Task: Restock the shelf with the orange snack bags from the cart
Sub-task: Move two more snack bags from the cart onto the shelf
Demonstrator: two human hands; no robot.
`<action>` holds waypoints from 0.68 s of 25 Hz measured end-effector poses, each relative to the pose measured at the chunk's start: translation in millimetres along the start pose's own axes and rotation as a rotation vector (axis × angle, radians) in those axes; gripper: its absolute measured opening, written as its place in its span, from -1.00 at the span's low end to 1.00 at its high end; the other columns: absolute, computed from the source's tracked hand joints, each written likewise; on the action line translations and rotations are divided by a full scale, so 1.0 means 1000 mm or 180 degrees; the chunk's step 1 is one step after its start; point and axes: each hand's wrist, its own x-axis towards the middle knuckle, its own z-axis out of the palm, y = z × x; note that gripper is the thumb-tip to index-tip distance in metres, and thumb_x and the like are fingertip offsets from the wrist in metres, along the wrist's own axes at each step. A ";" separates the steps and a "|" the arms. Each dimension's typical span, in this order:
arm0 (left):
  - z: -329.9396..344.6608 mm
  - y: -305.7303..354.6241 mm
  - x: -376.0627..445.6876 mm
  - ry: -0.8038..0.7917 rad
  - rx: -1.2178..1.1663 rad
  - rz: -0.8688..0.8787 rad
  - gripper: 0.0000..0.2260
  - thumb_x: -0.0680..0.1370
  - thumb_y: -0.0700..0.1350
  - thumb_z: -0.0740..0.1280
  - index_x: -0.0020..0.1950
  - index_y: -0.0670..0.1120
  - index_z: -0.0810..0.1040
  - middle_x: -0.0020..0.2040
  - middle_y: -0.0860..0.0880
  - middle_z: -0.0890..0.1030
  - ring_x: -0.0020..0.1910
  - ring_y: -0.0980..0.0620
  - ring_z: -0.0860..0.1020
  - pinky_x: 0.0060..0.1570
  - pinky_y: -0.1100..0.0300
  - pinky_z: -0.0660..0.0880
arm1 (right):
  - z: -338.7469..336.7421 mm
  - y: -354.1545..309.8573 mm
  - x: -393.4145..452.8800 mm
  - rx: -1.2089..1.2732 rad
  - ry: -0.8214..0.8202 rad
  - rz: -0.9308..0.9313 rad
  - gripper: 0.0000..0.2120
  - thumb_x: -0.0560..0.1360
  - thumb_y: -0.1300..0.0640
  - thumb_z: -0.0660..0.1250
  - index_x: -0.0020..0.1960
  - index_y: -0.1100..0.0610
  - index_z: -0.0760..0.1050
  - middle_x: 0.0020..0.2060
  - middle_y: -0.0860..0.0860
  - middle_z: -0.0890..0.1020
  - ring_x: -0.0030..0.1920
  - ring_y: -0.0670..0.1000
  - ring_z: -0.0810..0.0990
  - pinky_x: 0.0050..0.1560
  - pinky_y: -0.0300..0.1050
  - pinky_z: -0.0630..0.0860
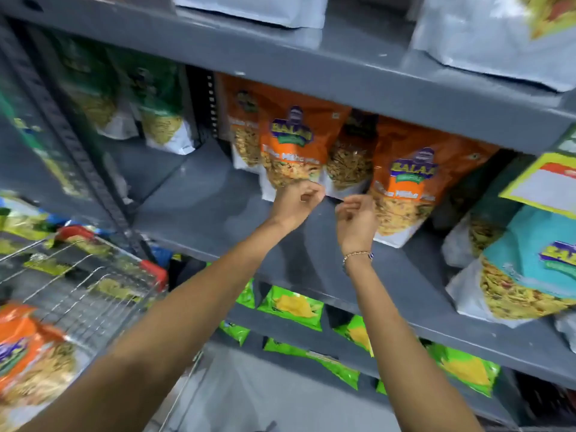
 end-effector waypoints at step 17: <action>-0.358 -0.335 -0.401 0.1228 -0.0099 -0.3983 -0.74 0.55 -0.10 0.24 -0.12 -0.27 0.59 -0.15 -0.28 0.63 -0.19 -0.06 0.67 -0.16 0.03 0.51 | 0.428 -0.029 -0.361 -0.2339 -0.4931 -0.0866 -0.92 0.46 0.25 0.25 -0.18 0.18 0.51 -0.15 0.18 0.57 -0.04 0.14 0.54 0.10 -0.01 0.50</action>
